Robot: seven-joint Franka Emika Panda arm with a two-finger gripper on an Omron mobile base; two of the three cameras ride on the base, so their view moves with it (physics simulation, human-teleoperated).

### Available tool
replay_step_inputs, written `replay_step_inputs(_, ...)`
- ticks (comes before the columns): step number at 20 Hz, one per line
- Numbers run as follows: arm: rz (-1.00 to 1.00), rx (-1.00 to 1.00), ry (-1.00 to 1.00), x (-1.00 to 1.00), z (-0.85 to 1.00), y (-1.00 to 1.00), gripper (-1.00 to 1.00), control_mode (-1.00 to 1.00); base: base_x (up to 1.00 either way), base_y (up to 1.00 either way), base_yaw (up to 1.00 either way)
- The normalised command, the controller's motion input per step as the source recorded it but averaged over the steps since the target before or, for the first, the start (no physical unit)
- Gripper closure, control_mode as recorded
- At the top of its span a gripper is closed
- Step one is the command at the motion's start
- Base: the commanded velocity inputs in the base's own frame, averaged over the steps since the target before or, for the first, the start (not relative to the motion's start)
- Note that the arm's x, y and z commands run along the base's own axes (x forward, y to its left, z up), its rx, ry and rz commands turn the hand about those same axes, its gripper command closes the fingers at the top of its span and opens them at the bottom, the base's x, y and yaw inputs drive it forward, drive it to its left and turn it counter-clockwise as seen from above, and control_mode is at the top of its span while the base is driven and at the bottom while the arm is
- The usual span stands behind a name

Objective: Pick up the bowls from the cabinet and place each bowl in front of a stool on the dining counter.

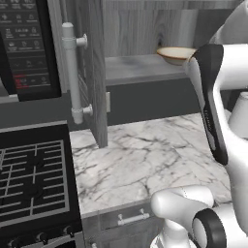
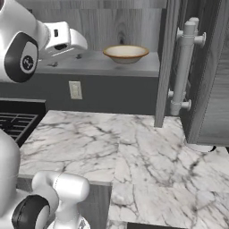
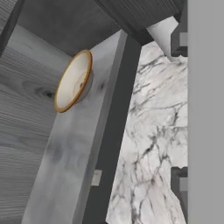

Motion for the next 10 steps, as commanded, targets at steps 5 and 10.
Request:
replay_step_inputs(5, -0.01, -0.01, 0.0, 0.05, 0.0, 0.0, -1.0, -1.0, 0.0, 0.0, 0.0)
replay_step_inputs(10, 0.0, 0.0, 0.0, 0.31, 0.0, 0.0, -1.0, -1.0, 0.0, 0.0, 0.0)
